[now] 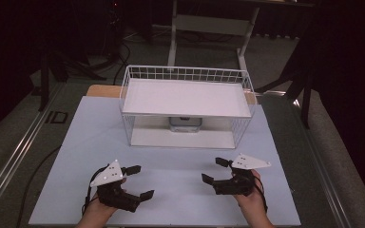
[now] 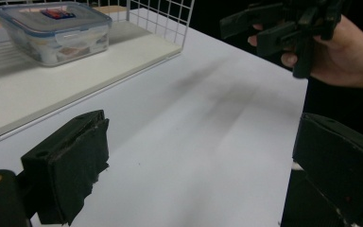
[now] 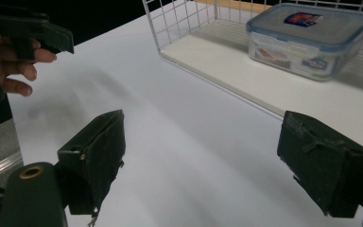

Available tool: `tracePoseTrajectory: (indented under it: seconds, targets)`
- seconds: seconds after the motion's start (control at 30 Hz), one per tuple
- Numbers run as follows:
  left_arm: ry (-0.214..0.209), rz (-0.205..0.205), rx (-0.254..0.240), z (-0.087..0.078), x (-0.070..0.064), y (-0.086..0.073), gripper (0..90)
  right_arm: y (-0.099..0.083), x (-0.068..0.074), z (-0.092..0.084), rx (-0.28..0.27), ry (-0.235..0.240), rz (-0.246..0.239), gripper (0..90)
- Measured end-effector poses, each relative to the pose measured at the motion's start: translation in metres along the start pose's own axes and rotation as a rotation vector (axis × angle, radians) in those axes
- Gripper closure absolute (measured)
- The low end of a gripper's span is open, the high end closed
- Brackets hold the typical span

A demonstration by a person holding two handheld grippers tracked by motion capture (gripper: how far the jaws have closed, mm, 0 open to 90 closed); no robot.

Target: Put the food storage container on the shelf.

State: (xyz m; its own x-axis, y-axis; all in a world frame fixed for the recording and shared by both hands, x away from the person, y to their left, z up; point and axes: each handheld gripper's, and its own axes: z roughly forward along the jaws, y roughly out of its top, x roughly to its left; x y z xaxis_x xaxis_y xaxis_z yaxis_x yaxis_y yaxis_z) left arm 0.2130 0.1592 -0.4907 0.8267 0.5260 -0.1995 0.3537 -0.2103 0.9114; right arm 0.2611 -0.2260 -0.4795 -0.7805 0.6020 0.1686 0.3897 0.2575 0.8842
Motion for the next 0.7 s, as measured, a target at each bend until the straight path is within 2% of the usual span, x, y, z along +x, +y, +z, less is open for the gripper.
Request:
tracePoseTrajectory:
  seconds: [0.07, 0.17, 0.27, 0.43, 0.7]
  targets:
    - [-0.004, 0.002, 0.004, -0.001, 0.000, -0.002, 5.2, -0.003, 0.000, -0.006, 0.011, -0.012, -0.011, 17.7]
    - [-0.005, -0.015, 0.001, -0.004, 0.001, -0.005, 5.2, -0.009, -0.001, -0.013, 0.021, -0.008, 0.000, 17.6]
    - [0.005, -0.020, 0.004, -0.008, 0.002, -0.007, 5.2, -0.012, -0.001, -0.020, 0.029, -0.009, -0.014, 17.4]
    - [0.013, -0.012, 0.004, -0.012, 0.001, -0.009, 5.2, -0.017, -0.004, -0.032, 0.020, 0.015, -0.022, 17.0]
    - [0.011, -0.005, 0.000, -0.015, -0.001, -0.012, 5.2, -0.027, -0.004, -0.043, 0.044, 0.025, -0.043, 15.4]
